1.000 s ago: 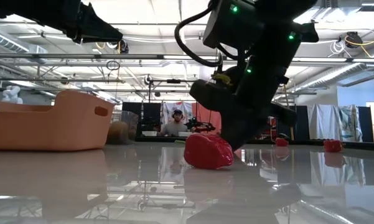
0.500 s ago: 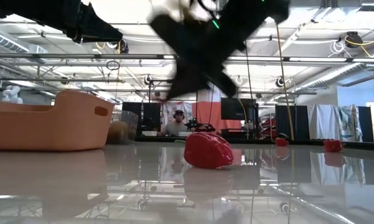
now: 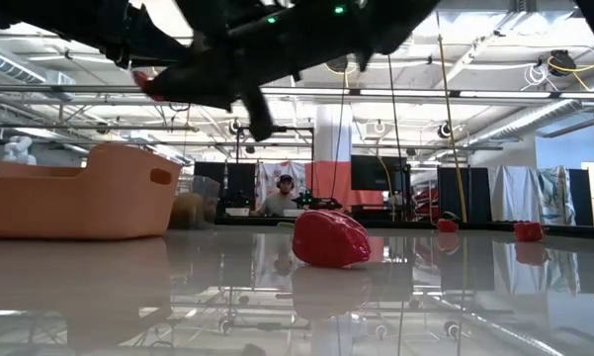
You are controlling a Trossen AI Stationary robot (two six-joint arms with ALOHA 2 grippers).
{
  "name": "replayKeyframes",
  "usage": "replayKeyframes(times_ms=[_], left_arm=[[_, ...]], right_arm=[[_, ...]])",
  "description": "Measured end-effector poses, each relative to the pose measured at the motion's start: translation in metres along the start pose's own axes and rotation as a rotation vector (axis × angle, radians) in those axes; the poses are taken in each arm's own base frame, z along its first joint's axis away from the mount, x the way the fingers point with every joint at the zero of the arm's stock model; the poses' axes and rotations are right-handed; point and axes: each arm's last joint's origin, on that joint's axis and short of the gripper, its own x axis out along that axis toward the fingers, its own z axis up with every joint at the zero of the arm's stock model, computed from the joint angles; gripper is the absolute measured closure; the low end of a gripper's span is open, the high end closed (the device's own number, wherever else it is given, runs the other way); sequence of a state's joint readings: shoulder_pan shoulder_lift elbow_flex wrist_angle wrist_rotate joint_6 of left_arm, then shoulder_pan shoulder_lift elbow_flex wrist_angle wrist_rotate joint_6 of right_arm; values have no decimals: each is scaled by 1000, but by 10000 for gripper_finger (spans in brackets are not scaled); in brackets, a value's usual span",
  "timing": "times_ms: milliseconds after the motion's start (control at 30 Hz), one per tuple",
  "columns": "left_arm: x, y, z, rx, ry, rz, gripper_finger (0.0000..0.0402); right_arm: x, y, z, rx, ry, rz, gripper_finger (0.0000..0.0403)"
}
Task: Sort produce into baskets
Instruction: Put the orange chili pepper into the orange bin, then put the red chili pepper into the yellow bin
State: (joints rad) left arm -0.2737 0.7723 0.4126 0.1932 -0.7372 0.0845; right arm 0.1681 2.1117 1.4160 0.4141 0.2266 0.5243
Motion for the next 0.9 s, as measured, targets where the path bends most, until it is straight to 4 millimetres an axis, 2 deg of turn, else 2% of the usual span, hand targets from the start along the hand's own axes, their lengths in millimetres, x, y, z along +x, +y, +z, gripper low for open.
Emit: replayKeyframes(times_ms=[267, 433, 567, 767, 900], left_arm=[[0, 0, 0, 1, 1, -1, 267], [0, 0, 0, 1, 1, -1, 267], [0, 0, 0, 1, 1, -1, 267], [0, 0, 0, 1, 1, -1, 267], [0, 0, 0, 1, 1, -1, 267]], right_arm=[[22, 6, 4, -104, -12, 27, 389], [28, -3, 13, -110, 31, -27, 362], [30, -13, 18, -116, 80, -77, 334], [31, -12, 24, -129, 119, -93, 289], [19, -6, 37, -164, 288, -92, 269]])
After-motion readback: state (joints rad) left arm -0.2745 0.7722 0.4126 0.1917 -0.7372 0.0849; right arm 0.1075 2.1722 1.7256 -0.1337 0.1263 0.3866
